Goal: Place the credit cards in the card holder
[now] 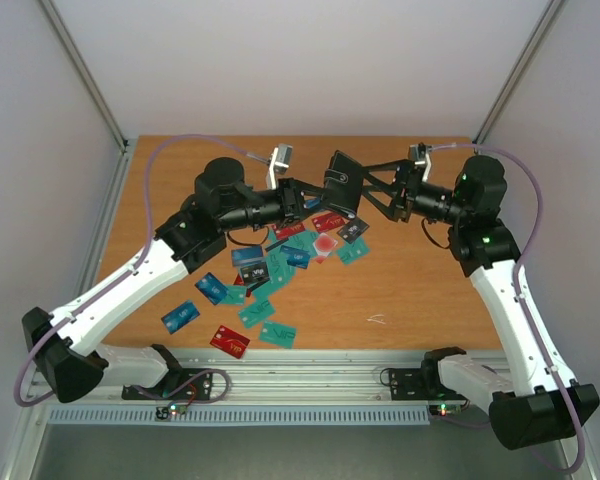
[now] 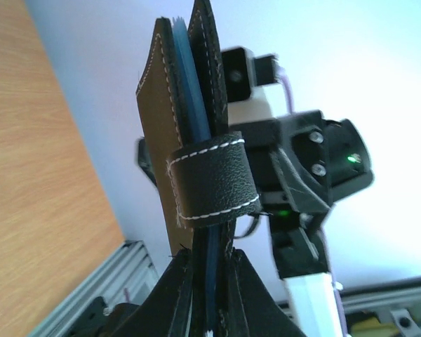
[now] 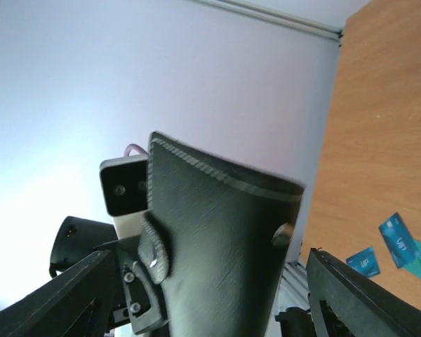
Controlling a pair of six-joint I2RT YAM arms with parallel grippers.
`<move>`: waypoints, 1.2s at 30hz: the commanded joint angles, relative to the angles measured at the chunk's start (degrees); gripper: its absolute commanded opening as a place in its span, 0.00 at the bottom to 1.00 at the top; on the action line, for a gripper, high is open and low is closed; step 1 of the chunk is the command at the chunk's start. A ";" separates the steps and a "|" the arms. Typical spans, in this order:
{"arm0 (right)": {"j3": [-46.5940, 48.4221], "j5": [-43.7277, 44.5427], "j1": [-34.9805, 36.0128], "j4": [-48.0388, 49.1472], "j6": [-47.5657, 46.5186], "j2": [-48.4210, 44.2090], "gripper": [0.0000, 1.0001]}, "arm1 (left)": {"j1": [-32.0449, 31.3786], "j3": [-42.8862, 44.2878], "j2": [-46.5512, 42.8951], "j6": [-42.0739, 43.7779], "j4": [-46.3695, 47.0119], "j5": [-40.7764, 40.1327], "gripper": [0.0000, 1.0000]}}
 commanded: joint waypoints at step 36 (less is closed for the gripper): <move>-1.18 -6.11 -0.32 8.51 9.30 -1.16 0.43 | 0.10 -6.44 1.41 -7.90 13.84 -4.37 0.00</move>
